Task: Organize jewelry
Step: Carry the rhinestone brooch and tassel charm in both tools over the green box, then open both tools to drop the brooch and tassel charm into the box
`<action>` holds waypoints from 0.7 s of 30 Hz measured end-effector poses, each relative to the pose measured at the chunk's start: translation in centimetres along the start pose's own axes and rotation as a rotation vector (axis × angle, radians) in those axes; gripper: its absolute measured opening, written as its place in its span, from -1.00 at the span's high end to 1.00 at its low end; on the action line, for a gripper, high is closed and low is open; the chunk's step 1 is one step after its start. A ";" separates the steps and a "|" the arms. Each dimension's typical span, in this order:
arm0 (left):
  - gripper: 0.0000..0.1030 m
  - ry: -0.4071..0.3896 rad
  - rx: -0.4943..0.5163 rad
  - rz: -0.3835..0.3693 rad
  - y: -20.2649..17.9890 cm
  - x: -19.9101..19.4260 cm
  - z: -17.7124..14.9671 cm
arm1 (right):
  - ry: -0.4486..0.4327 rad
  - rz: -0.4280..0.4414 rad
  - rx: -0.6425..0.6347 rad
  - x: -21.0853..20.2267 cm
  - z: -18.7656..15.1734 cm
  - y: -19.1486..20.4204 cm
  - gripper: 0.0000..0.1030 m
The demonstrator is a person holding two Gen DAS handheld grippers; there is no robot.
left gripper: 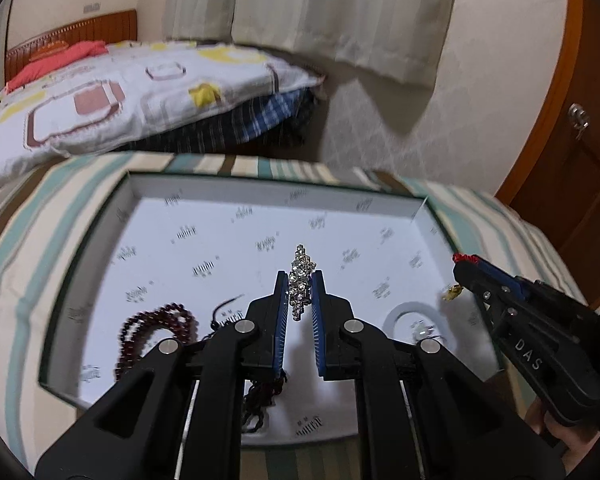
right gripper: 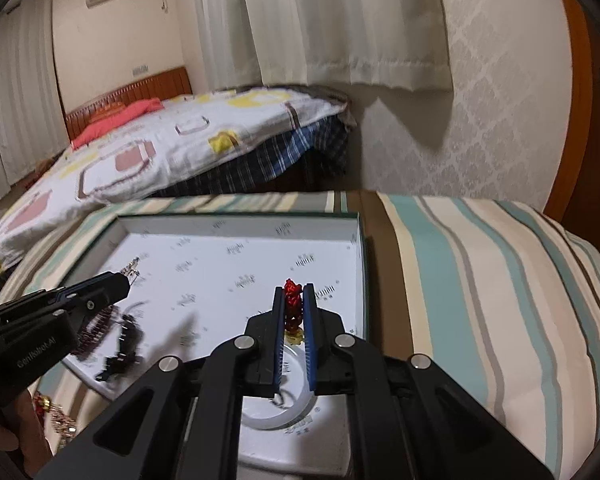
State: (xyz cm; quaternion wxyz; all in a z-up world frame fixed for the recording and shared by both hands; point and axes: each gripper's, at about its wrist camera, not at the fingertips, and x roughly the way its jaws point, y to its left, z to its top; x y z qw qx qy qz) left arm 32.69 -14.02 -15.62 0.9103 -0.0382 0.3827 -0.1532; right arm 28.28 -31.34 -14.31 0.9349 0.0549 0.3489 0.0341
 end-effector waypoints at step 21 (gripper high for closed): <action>0.14 0.132 0.006 0.040 0.1 3.7 -0.8 | 0.078 -0.019 -0.021 2.5 0.3 -0.3 0.38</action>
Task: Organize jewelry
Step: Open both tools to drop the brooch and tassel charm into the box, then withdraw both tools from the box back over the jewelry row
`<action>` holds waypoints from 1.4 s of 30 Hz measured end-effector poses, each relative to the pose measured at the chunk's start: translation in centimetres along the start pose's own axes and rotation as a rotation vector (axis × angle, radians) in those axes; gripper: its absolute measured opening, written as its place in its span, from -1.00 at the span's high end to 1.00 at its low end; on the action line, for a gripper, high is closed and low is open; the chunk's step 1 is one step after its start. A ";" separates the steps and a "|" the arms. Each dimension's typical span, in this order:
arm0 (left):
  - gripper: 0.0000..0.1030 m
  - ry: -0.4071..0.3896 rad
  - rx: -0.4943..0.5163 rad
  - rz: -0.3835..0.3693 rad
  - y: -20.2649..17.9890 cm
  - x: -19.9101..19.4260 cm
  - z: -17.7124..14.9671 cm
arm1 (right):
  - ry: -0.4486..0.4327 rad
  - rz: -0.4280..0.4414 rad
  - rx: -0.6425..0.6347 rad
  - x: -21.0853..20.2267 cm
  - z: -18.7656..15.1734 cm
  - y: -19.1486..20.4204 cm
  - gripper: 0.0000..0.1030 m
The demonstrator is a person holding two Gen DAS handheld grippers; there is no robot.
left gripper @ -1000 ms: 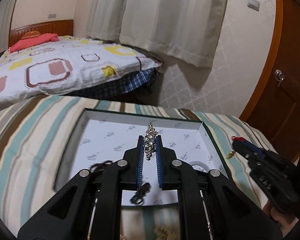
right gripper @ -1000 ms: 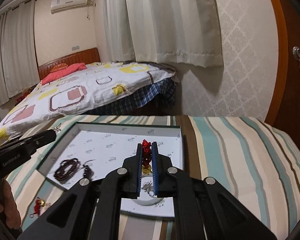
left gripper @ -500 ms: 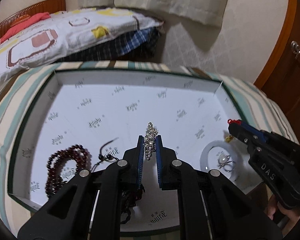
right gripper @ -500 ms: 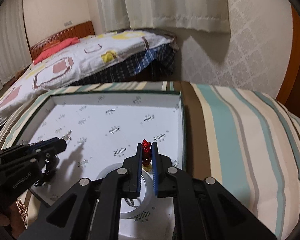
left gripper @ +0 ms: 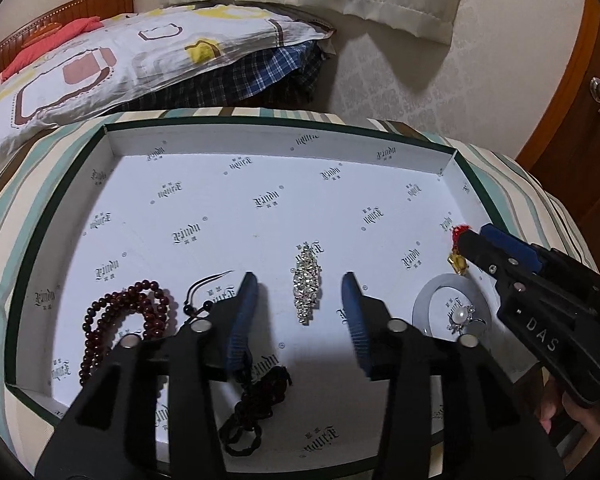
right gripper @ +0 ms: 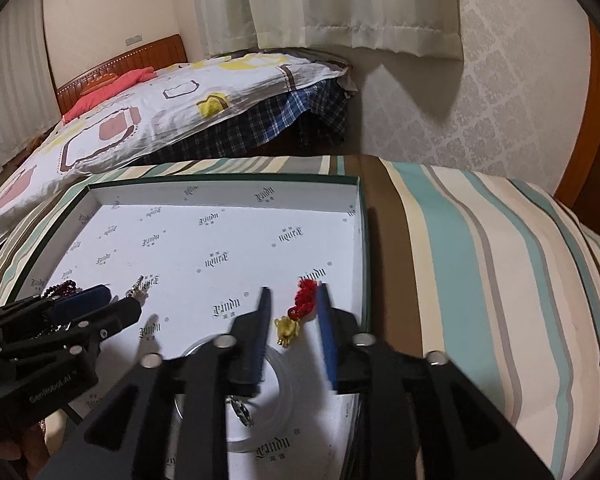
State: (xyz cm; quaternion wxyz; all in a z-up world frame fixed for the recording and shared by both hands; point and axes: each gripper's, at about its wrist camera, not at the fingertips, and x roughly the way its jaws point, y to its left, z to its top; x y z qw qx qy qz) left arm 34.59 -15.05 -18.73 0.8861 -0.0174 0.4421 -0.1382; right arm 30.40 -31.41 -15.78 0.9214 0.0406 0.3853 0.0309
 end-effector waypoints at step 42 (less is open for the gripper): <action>-0.12 -0.194 -0.013 0.138 7.5 -16.8 -11.9 | -0.090 0.037 0.011 -12.4 -10.4 5.9 0.28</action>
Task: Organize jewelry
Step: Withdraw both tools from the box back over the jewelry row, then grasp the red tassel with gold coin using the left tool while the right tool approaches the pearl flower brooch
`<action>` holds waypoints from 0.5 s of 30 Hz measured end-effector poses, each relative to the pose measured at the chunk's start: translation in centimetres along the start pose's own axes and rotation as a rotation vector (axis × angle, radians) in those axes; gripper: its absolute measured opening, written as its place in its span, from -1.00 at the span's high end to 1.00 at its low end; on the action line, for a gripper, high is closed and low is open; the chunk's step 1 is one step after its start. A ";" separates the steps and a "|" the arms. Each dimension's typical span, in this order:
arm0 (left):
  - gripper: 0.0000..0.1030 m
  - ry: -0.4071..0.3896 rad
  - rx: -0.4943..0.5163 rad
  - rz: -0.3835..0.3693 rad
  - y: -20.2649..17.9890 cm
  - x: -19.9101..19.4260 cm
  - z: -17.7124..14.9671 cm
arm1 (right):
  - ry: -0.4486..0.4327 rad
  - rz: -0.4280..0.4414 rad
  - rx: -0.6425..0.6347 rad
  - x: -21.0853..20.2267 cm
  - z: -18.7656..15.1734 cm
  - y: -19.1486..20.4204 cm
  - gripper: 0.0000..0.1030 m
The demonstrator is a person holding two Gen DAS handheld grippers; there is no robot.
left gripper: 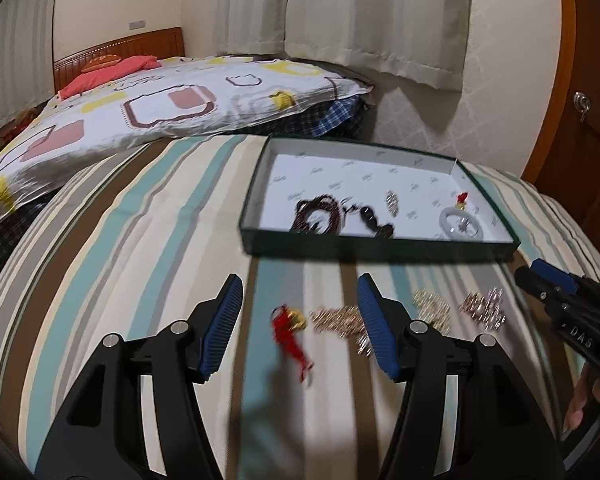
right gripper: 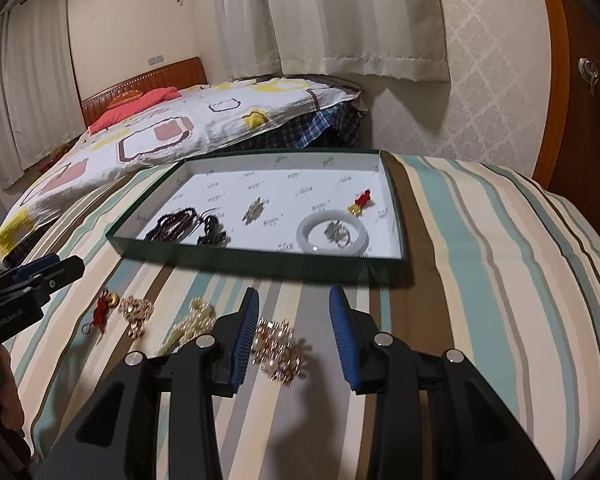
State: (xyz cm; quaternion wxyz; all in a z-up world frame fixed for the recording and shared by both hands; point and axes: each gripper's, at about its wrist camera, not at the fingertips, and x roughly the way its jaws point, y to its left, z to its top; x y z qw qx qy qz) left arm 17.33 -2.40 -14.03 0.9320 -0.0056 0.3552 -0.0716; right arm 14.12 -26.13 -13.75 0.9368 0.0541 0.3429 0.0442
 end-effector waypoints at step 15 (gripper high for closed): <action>-0.12 0.112 -0.009 0.028 1.1 2.7 -2.1 | 0.039 0.004 0.007 0.4 -1.7 0.2 0.28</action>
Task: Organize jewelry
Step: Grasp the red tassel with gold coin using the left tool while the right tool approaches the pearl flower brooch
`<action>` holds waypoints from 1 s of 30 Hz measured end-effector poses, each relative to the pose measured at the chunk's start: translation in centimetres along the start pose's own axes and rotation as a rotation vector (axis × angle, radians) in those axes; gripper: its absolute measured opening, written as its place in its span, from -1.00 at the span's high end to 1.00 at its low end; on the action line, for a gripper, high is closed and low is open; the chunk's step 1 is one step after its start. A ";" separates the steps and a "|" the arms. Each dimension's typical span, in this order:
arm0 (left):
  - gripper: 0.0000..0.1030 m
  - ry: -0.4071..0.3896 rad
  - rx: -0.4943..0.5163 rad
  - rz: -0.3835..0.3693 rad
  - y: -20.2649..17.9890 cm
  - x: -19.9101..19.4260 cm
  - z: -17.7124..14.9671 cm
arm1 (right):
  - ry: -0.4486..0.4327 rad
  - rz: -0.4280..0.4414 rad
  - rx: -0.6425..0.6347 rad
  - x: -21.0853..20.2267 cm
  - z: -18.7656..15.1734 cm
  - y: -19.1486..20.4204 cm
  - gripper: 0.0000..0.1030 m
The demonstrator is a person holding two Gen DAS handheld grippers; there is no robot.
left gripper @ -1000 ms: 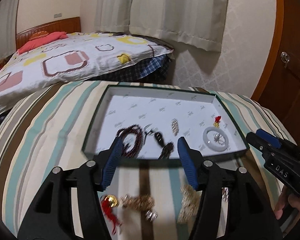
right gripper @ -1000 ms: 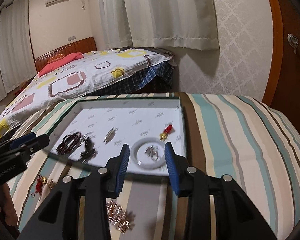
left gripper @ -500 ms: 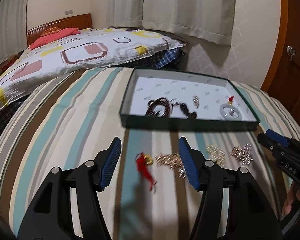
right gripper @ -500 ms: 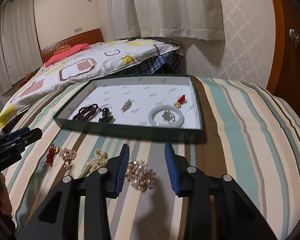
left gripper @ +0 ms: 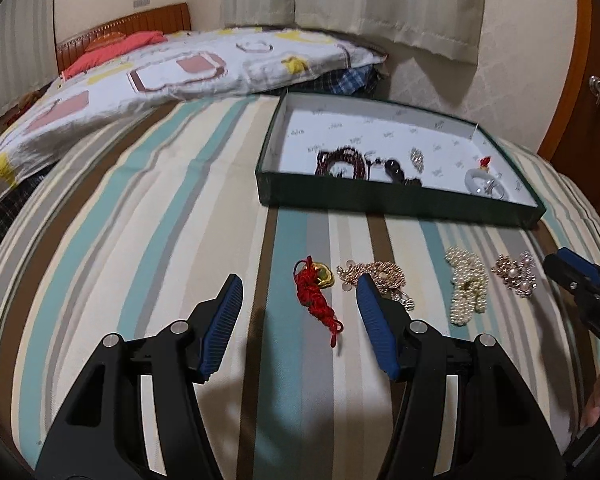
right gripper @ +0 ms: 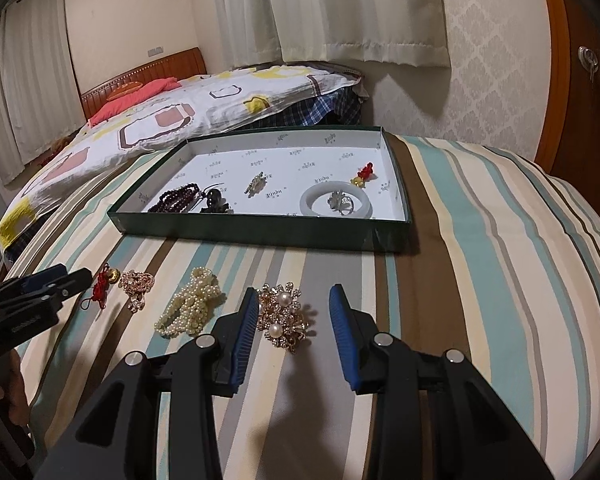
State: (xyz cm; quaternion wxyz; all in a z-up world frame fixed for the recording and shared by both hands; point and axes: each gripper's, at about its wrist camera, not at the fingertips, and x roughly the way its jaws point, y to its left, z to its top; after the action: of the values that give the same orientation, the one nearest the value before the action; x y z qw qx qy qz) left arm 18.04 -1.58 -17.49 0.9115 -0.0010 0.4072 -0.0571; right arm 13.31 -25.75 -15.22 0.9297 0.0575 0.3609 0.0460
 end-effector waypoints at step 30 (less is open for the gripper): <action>0.80 0.041 -0.002 -0.024 0.9 1.9 0.2 | 0.083 0.014 0.006 2.4 0.3 0.1 0.28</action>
State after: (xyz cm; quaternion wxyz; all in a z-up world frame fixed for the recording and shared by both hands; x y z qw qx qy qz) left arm 19.52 -0.93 -18.81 0.9023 -0.0055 0.4256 -0.0679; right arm 15.26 -25.39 -16.63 0.9134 0.0606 0.3989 0.0538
